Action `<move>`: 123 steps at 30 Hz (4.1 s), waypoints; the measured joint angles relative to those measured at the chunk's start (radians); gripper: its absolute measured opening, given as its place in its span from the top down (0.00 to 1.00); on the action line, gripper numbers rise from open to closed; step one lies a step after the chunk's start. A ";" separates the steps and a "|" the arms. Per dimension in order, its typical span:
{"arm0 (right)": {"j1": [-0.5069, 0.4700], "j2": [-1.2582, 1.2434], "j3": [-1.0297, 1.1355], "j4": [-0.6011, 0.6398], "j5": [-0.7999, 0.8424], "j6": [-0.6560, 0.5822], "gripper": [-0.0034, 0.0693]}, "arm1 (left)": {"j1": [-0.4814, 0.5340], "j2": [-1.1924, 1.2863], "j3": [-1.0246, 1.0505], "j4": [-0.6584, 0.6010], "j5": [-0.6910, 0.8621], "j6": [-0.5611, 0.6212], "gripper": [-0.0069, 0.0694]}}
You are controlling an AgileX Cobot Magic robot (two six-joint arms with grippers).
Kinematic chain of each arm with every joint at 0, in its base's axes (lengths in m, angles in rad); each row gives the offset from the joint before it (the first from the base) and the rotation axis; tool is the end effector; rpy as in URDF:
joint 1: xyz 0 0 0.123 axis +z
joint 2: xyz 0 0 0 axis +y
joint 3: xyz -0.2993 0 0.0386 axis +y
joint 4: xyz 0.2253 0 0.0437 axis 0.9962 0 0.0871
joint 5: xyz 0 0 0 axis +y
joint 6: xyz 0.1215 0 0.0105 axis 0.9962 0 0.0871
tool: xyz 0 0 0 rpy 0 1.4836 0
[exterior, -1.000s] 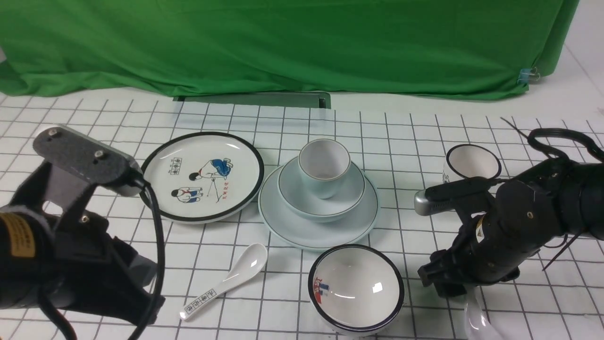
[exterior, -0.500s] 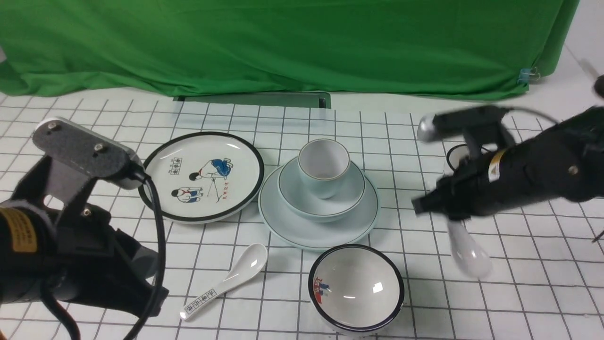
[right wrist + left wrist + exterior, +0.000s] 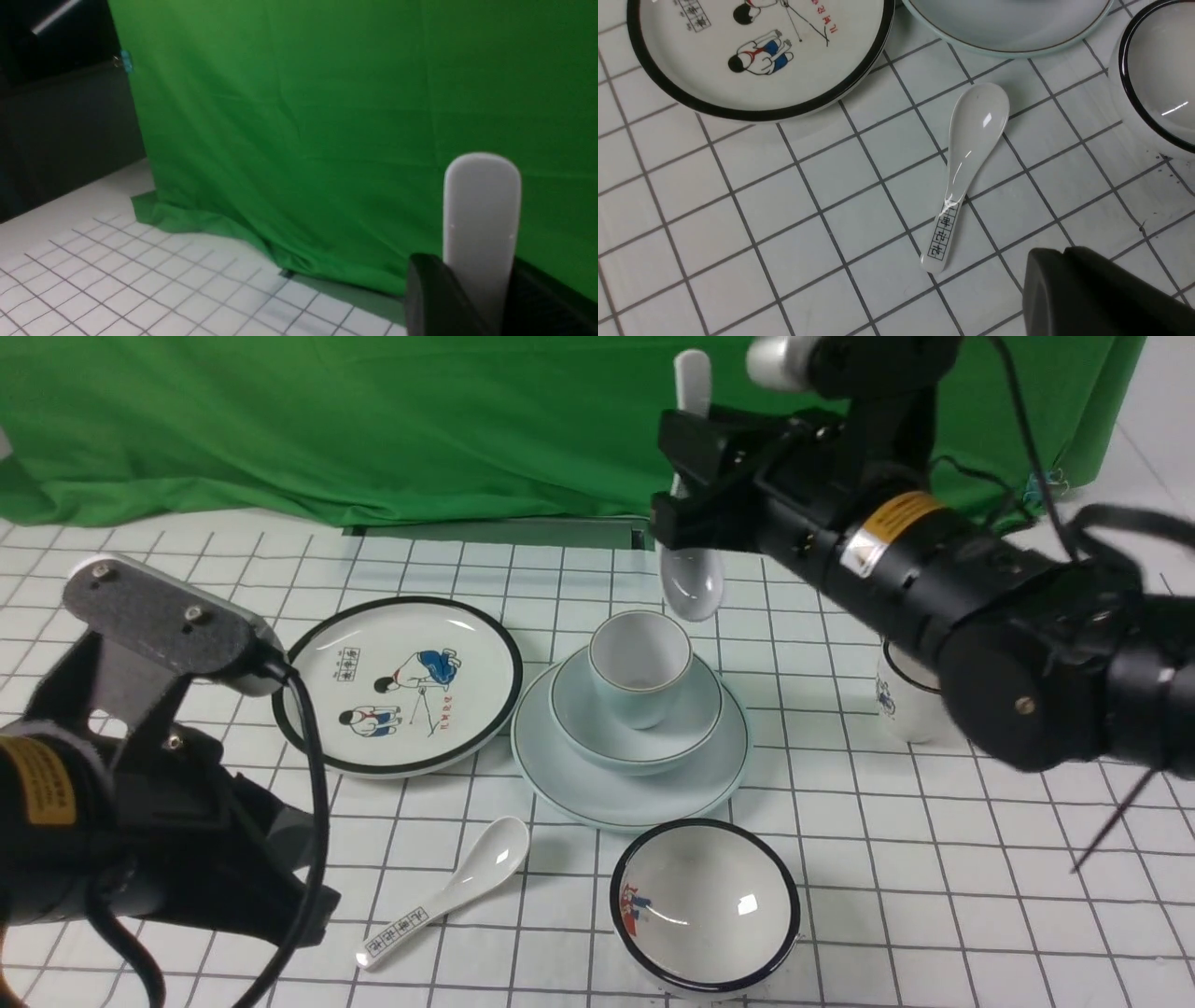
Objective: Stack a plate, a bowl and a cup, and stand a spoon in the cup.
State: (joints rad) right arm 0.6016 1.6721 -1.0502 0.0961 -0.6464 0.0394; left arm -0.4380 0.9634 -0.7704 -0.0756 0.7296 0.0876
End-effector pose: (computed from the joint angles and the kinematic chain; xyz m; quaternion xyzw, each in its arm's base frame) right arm 0.3323 0.2196 0.3343 -0.1394 0.6527 0.2434 0.7038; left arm 0.1533 -0.0786 0.3002 0.2256 0.9050 -0.0957 0.3478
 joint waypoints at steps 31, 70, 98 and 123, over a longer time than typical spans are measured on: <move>-0.014 0.345 0.001 0.004 -0.318 -0.062 0.56 | 0.000 0.000 0.000 0.000 0.028 0.003 0.95; -0.014 -1.049 0.444 0.004 0.604 -0.198 0.94 | 0.000 -0.862 0.318 0.100 -0.208 -0.038 0.95; -0.016 -1.186 0.514 0.006 0.730 -0.194 0.94 | 0.000 -0.862 0.318 0.101 -0.211 -0.032 0.95; -0.553 -1.671 1.059 -0.177 0.849 0.073 0.94 | 0.000 -0.862 0.318 0.101 -0.211 -0.030 0.95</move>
State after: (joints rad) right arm 0.0484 0.0011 0.0083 -0.0811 0.2030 0.1125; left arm -0.4380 0.1013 -0.4522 0.0251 0.5184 0.0573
